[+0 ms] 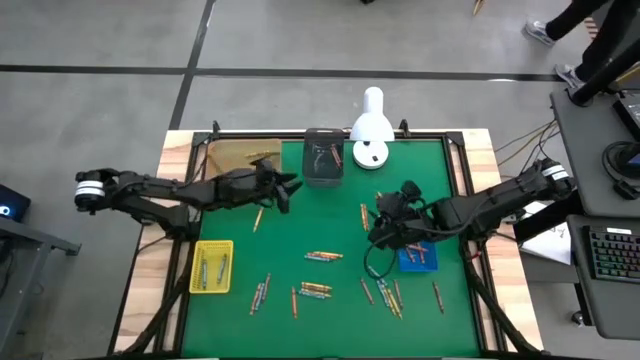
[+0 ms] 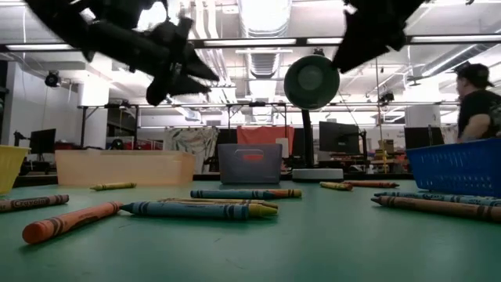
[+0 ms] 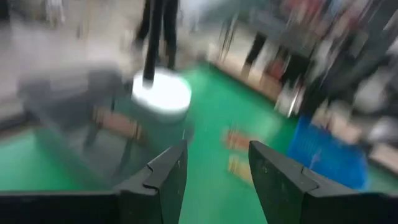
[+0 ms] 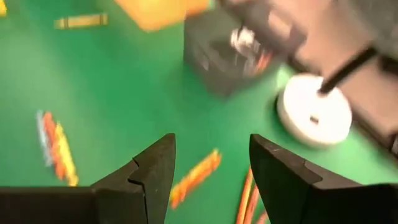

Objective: Sort crayons
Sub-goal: Put the green crayon into the orange bin

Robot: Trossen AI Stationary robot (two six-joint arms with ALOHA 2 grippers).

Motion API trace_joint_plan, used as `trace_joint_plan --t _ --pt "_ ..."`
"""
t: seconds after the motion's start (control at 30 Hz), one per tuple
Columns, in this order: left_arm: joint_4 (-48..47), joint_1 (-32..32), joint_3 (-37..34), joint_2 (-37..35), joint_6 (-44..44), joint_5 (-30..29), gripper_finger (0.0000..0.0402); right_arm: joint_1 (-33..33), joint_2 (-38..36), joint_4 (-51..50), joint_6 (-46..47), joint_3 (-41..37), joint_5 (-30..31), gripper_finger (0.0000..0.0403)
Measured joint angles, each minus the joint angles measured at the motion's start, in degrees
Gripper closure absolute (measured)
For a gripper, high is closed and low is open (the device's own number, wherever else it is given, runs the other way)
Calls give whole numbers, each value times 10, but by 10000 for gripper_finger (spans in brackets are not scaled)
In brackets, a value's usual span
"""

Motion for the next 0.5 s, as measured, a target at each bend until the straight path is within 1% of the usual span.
trace_joint_plan --t 0.07,0.13,0.2,0.27,0.33,0.4,0.5 --pt "-143 -3 57 17 -10 11 247 0 0 75 -47 -20 17 209" --pt "-301 -9 117 35 -28 13 247 0 0 148 -93 -43 10 209" --pt "-456 -26 165 59 -71 -1 247 1 0 196 -136 -64 -15 209" --pt "-579 -57 198 84 -122 -18 247 2 0 210 -161 -76 -52 209" --pt "-667 -92 227 105 -166 -28 247 2 0 212 -172 -83 -81 209" --pt "-735 -120 251 124 -192 -28 247 2 0 212 -183 -90 -98 209" --pt "-804 -138 276 153 -234 -23 247 1 0 212 -194 -97 -103 209"
